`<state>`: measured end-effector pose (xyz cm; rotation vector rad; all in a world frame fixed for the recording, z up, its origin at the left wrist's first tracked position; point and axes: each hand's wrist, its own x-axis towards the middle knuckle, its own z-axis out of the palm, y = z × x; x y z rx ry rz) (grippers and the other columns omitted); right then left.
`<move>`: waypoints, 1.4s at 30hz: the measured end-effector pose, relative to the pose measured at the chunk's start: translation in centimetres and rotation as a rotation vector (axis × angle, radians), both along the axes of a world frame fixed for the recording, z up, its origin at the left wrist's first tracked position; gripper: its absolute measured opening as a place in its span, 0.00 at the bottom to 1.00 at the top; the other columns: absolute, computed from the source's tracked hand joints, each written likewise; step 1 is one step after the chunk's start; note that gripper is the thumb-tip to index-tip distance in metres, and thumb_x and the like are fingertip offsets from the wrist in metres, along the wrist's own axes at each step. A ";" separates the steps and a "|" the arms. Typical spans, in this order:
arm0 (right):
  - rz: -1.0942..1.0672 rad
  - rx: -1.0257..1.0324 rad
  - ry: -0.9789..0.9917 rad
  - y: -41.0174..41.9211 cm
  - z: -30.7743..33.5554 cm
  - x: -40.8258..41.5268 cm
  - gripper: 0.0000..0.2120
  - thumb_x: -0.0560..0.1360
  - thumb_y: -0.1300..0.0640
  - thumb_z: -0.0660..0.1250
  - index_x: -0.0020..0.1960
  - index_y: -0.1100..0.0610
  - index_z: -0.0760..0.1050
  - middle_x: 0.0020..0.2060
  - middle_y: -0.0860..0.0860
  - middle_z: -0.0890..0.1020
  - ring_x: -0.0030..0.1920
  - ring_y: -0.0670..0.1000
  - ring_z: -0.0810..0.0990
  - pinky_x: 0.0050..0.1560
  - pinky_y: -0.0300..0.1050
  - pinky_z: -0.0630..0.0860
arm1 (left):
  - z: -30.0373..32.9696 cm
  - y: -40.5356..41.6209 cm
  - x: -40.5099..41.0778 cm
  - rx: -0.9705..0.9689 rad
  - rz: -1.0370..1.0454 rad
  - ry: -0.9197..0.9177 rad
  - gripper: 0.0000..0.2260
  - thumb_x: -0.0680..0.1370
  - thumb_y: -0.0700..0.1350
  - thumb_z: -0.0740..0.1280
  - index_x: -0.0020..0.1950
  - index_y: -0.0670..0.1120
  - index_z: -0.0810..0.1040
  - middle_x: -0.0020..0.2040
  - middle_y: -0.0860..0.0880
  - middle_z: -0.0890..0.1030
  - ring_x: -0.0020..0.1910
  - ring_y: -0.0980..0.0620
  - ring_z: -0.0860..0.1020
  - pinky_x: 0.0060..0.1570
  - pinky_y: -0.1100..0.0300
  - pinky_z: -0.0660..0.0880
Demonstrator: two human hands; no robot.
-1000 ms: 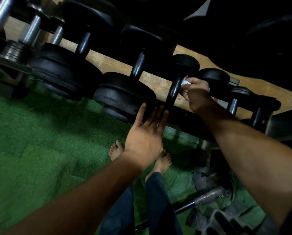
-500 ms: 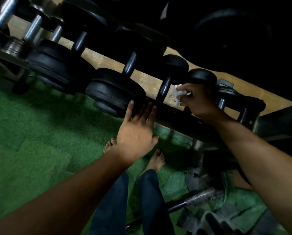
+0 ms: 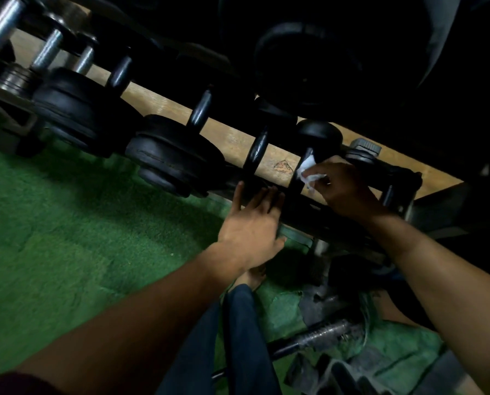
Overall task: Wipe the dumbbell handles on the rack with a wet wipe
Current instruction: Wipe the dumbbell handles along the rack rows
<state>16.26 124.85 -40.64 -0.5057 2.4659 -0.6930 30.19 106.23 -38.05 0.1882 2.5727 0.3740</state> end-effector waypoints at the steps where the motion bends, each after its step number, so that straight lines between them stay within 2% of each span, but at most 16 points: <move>1: 0.070 0.017 -0.006 -0.2 -0.3 0.3 0.11 0.77 0.62 0.67 0.55 0.55 0.85 0.50 0.55 0.80 0.51 0.53 0.78 0.48 0.41 0.68 | -0.2 -0.1 0.0 -0.013 -0.009 -0.013 0.40 0.80 0.64 0.59 0.84 0.47 0.45 0.84 0.47 0.50 0.83 0.50 0.47 0.74 0.32 0.34; 4: 0.282 0.043 -0.043 -0.8 -0.9 1.2 0.12 0.78 0.66 0.65 0.57 0.57 0.84 0.50 0.56 0.76 0.51 0.54 0.75 0.49 0.48 0.71 | -0.6 -0.7 0.2 -0.016 -0.035 -0.039 0.42 0.80 0.63 0.60 0.84 0.48 0.40 0.84 0.48 0.49 0.83 0.52 0.45 0.72 0.27 0.36; 8: 0.339 0.062 -0.058 -1.3 -0.9 0.9 0.12 0.79 0.65 0.65 0.57 0.55 0.84 0.47 0.55 0.76 0.49 0.57 0.76 0.48 0.54 0.74 | -0.4 -1.0 -0.1 0.026 -0.028 -0.108 0.42 0.80 0.62 0.60 0.84 0.49 0.38 0.84 0.49 0.47 0.82 0.54 0.42 0.72 0.26 0.37; 11: 0.214 0.080 -0.053 -1.7 -0.5 0.3 0.11 0.80 0.58 0.64 0.56 0.54 0.84 0.51 0.55 0.77 0.51 0.53 0.76 0.48 0.47 0.70 | -0.3 -1.2 -0.4 0.047 -0.029 -0.133 0.42 0.80 0.63 0.60 0.84 0.50 0.39 0.84 0.49 0.46 0.82 0.54 0.41 0.72 0.26 0.38; 13: 0.073 0.081 -0.025 -1.8 -0.5 0.0 0.11 0.79 0.60 0.63 0.53 0.54 0.84 0.53 0.55 0.78 0.53 0.52 0.76 0.49 0.44 0.68 | -0.5 -1.3 -0.4 0.059 -0.029 -0.148 0.42 0.80 0.63 0.61 0.83 0.50 0.38 0.84 0.50 0.45 0.82 0.54 0.40 0.72 0.26 0.38; 16: 0.170 0.115 -0.032 -1.9 -0.5 0.6 0.11 0.78 0.63 0.66 0.56 0.55 0.84 0.55 0.58 0.78 0.55 0.58 0.78 0.50 0.47 0.71 | -0.5 -1.5 -0.5 0.077 -0.035 -0.169 0.42 0.80 0.62 0.61 0.83 0.50 0.38 0.84 0.50 0.44 0.82 0.54 0.40 0.72 0.25 0.38; 19: 0.270 0.162 -0.074 -2.1 -0.1 1.3 0.12 0.79 0.61 0.68 0.59 0.52 0.83 0.54 0.55 0.77 0.54 0.55 0.78 0.52 0.51 0.75 | -0.3 -1.7 -0.6 0.093 -0.040 -0.209 0.42 0.81 0.60 0.62 0.83 0.50 0.37 0.84 0.50 0.42 0.81 0.54 0.38 0.71 0.25 0.37; 23: 0.104 0.197 -0.069 -2.8 0.4 1.3 0.13 0.78 0.53 0.67 0.60 0.55 0.82 0.54 0.55 0.77 0.53 0.55 0.78 0.53 0.51 0.76 | -0.2 -1.7 -0.9 0.070 -0.059 -0.243 0.43 0.80 0.60 0.63 0.83 0.51 0.36 0.84 0.49 0.41 0.81 0.54 0.37 0.71 0.25 0.36; 25: 0.047 0.248 -0.050 -3.2 0.5 1.4 0.14 0.78 0.56 0.63 0.60 0.57 0.81 0.56 0.59 0.76 0.54 0.59 0.77 0.54 0.53 0.75 | -0.1 -1.7 -1.0 0.071 -0.062 -0.250 0.43 0.80 0.59 0.63 0.83 0.51 0.36 0.84 0.49 0.42 0.82 0.54 0.38 0.71 0.25 0.36; 28: 0.013 0.209 -0.106 -3.7 1.3 1.9 0.19 0.76 0.43 0.60 0.54 0.56 0.80 0.53 0.54 0.75 0.51 0.52 0.76 0.52 0.49 0.74 | 0.3 -1.8 -1.3 0.057 -0.072 -0.263 0.42 0.81 0.58 0.63 0.83 0.51 0.37 0.84 0.49 0.42 0.82 0.53 0.38 0.71 0.25 0.35; 31: 0.099 0.221 -0.151 -3.8 1.2 2.1 0.05 0.80 0.57 0.66 0.54 0.53 0.79 0.54 0.55 0.77 0.53 0.53 0.76 0.53 0.47 0.72 | 0.5 -1.9 -1.3 0.059 -0.071 -0.271 0.42 0.81 0.57 0.63 0.83 0.50 0.36 0.84 0.49 0.41 0.81 0.53 0.37 0.71 0.26 0.34; 33: 0.053 0.194 -0.162 -3.3 0.4 1.8 0.07 0.79 0.54 0.66 0.54 0.54 0.80 0.53 0.53 0.77 0.53 0.53 0.77 0.53 0.48 0.74 | 0.3 -1.9 -1.2 0.066 -0.066 -0.262 0.43 0.81 0.58 0.63 0.83 0.50 0.35 0.84 0.49 0.40 0.81 0.53 0.36 0.71 0.25 0.35; 36: -0.183 0.109 -0.101 -3.6 0.0 1.2 0.21 0.74 0.40 0.61 0.55 0.54 0.81 0.51 0.50 0.76 0.50 0.47 0.77 0.49 0.42 0.72 | 0.0 -1.9 -0.9 0.058 -0.061 -0.244 0.44 0.81 0.58 0.63 0.82 0.51 0.34 0.84 0.49 0.39 0.81 0.53 0.36 0.71 0.26 0.36; 38: -0.271 0.072 -0.034 -3.4 -0.4 1.1 0.17 0.77 0.47 0.62 0.57 0.56 0.81 0.49 0.49 0.75 0.48 0.47 0.77 0.48 0.41 0.73 | 0.0 -1.9 -0.8 0.057 -0.062 -0.249 0.43 0.80 0.58 0.63 0.83 0.51 0.35 0.84 0.49 0.40 0.81 0.53 0.37 0.72 0.26 0.36; 40: -0.221 0.131 0.027 -3.3 -0.7 1.1 0.12 0.78 0.57 0.63 0.58 0.57 0.81 0.49 0.50 0.76 0.50 0.49 0.78 0.51 0.44 0.75 | 0.0 -1.8 -0.9 0.054 -0.056 -0.232 0.43 0.80 0.59 0.63 0.83 0.51 0.36 0.84 0.49 0.42 0.82 0.54 0.38 0.72 0.26 0.37; 42: -0.069 0.204 0.052 -3.1 -1.0 1.2 0.11 0.78 0.52 0.63 0.56 0.53 0.80 0.50 0.50 0.77 0.51 0.51 0.78 0.51 0.48 0.74 | 0.1 -1.6 -0.9 0.057 -0.033 -0.229 0.43 0.80 0.60 0.63 0.83 0.51 0.37 0.84 0.48 0.43 0.82 0.53 0.38 0.72 0.26 0.37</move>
